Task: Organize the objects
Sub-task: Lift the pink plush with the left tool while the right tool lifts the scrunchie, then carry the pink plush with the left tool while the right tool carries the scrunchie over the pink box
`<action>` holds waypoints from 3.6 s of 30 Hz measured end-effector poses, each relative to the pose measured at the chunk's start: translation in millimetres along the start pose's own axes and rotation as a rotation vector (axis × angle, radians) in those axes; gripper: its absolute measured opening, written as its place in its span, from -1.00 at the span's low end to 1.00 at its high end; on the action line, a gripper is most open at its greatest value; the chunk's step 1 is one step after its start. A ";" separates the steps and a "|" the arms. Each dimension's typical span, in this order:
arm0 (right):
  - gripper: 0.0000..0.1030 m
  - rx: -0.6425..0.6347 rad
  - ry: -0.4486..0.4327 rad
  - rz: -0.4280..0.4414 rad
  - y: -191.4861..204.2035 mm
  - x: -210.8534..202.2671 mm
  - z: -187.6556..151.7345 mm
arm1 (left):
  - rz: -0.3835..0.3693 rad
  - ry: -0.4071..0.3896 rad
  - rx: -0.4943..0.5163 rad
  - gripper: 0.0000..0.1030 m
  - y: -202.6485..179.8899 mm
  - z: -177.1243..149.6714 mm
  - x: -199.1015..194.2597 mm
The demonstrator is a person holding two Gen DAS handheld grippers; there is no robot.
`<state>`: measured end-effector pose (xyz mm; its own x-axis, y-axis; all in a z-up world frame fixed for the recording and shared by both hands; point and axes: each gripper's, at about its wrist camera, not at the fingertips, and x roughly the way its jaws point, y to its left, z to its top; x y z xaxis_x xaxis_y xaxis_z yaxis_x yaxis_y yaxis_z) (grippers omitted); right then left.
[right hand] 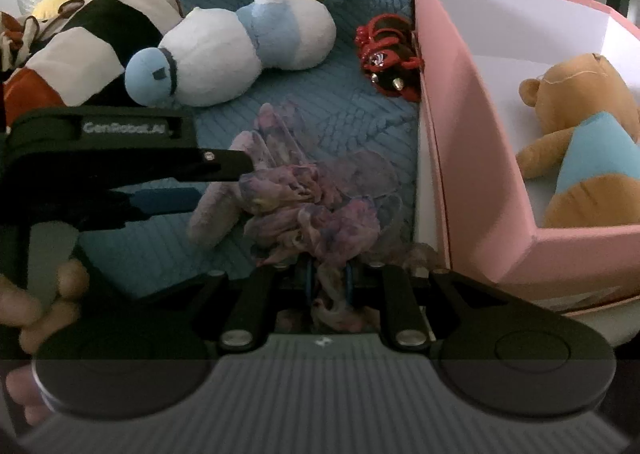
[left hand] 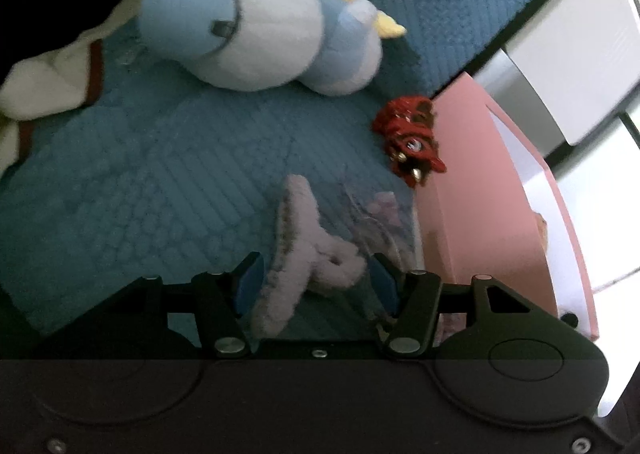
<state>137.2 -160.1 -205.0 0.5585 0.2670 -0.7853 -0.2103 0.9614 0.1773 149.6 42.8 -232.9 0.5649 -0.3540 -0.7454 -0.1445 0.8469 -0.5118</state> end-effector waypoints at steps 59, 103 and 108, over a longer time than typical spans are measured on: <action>-0.64 0.033 -0.130 0.154 -42.8 -132.1 120.8 | -0.074 -0.097 0.100 -0.13 -132.8 58.8 -104.7; -0.64 0.171 -0.224 -0.012 -226.8 -159.1 100.9 | -0.113 0.021 0.238 -0.13 -271.3 33.9 -11.0; -0.64 0.189 -0.193 -0.032 -244.0 -140.8 88.6 | -0.077 0.043 0.266 -0.13 -279.7 25.7 4.5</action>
<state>181.0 -426.4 -85.2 0.7090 0.2268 -0.6678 -0.0472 0.9600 0.2760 213.5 -185.5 -82.2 0.5305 -0.4331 -0.7287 0.1194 0.8893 -0.4416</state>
